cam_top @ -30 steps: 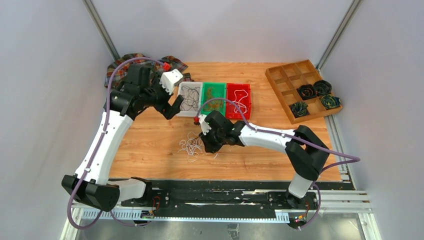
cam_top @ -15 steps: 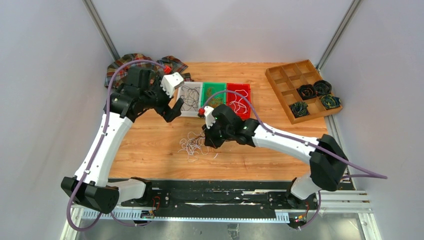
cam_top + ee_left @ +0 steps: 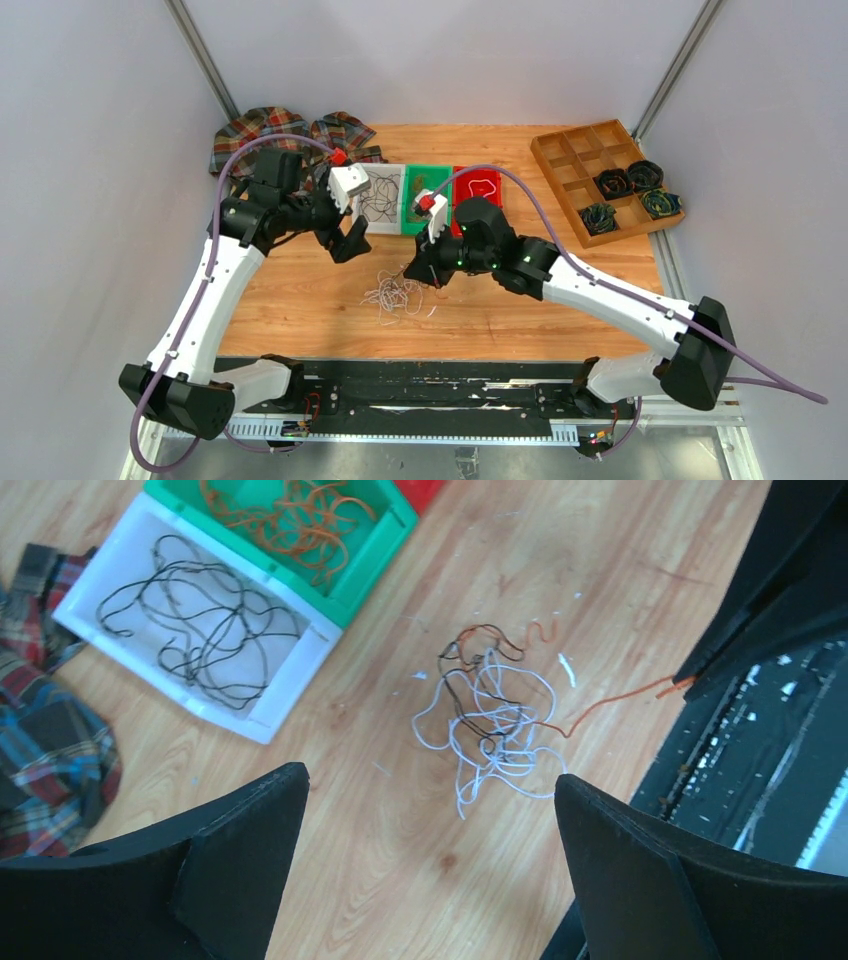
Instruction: Untangle the cables
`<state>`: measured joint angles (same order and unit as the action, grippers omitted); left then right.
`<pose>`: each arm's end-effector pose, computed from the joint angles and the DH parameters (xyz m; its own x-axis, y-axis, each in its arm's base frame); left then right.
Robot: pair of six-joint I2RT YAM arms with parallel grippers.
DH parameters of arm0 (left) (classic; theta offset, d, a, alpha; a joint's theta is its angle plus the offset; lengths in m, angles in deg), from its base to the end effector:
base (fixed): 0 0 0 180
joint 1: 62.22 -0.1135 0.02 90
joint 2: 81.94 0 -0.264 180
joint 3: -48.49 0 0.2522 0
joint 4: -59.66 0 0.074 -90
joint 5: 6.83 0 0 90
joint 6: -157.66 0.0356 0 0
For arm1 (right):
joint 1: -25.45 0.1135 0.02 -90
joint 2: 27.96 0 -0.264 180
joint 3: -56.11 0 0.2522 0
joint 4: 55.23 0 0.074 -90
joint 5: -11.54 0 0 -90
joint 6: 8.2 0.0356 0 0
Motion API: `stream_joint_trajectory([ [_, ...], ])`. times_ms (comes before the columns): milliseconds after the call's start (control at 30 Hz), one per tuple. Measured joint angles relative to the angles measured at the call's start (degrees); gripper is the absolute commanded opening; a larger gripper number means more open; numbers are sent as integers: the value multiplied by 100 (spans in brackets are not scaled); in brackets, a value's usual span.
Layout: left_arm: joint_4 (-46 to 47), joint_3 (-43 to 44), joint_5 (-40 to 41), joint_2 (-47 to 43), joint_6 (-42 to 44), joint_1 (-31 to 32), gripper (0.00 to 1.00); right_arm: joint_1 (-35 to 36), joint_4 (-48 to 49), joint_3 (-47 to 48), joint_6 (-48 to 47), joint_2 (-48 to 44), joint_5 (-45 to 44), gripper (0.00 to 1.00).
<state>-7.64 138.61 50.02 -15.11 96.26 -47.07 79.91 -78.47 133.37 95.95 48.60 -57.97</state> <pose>0.2096 -0.0769 0.3838 -0.3023 0.4971 -0.8133 0.8464 0.5324 0.0107 0.1700 0.2595 0.3322 -0.4483 -0.2337 -0.8628 -0.8669 0.3491 0.3559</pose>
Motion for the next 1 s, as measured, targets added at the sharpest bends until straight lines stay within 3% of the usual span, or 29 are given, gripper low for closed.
stream_joint_trajectory([
  [233,-33,-262,-758,-129,173,0,99,-22,190,190,199,-219,94,1],
  [600,-61,-498,-2186,-376,317,0,98,-22,1036,2232,669,219,199,1],
  [767,317,-474,-2354,-479,-44,0,83,-24,1506,2369,929,326,199,1],
  [867,1478,-946,-2184,-955,-868,-2,69,-28,1759,2345,1143,343,175,1],
  [1000,2787,-1585,-1980,-1589,-1906,-2,59,-103,2103,2321,1419,343,127,1],
])
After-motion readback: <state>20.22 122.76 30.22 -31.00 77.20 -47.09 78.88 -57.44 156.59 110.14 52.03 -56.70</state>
